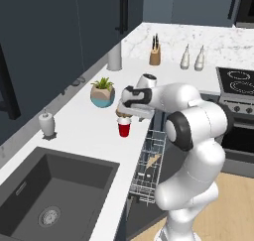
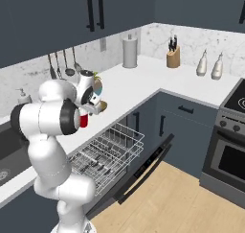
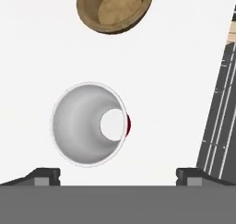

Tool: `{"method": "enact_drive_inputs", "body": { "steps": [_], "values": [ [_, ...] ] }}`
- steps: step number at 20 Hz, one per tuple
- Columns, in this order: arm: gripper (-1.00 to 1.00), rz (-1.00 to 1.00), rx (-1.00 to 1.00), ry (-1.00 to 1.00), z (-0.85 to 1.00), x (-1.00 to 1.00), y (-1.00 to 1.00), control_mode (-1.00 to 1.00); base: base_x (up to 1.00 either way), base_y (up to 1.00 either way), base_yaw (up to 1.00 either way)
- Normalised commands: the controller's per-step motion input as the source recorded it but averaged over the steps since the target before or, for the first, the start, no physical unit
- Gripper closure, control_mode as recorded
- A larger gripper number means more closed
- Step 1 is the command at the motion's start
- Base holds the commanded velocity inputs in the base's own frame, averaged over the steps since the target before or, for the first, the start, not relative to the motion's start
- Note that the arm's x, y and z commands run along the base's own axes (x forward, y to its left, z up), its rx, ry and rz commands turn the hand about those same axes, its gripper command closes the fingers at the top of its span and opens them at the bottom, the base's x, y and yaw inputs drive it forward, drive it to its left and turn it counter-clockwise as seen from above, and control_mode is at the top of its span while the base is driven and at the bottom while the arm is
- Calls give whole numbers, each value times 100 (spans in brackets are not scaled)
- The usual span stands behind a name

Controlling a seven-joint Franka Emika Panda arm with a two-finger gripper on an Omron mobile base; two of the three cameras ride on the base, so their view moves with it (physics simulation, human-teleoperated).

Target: Pick up the cup and bowl from the counter, place them in the dishwasher, and close the dishwasher door.

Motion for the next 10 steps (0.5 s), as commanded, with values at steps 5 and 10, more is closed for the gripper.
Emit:
{"method": "enact_drive_inputs", "body": {
  "steps": [5,10],
  "values": [
    [-100,0,0,0,-37,47,10,-100,0,0,0],
    [-100,0,0,2,-27,11,0,-100,0,0,0]
  ]
}}
